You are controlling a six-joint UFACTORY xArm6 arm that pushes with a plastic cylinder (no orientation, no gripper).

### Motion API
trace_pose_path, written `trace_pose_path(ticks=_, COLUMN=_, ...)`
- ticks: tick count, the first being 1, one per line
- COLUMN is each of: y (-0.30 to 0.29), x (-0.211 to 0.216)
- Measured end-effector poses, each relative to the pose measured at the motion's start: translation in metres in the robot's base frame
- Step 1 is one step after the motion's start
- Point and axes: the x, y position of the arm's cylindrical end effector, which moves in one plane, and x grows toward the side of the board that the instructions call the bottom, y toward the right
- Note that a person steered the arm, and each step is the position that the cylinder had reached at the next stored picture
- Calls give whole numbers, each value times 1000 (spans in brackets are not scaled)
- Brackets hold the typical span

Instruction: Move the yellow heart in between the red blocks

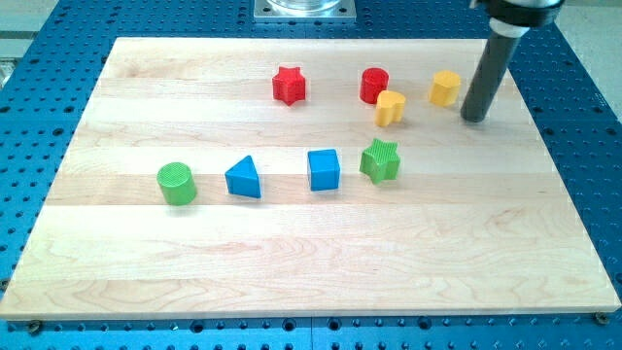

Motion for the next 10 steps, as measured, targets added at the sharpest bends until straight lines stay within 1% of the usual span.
trace_pose_path(ticks=2, y=-95, x=0)
trace_pose_path(ticks=3, y=-125, x=-1)
trace_pose_path(ticks=4, y=-131, x=20)
trace_pose_path(ticks=5, y=-131, x=21)
trace_pose_path(ticks=6, y=-131, x=-10)
trace_pose_path(ticks=7, y=-153, x=-29)
trace_pose_path(ticks=8, y=-157, x=-12)
trace_pose_path(ticks=9, y=-140, x=26)
trace_pose_path(ticks=10, y=-62, x=41)
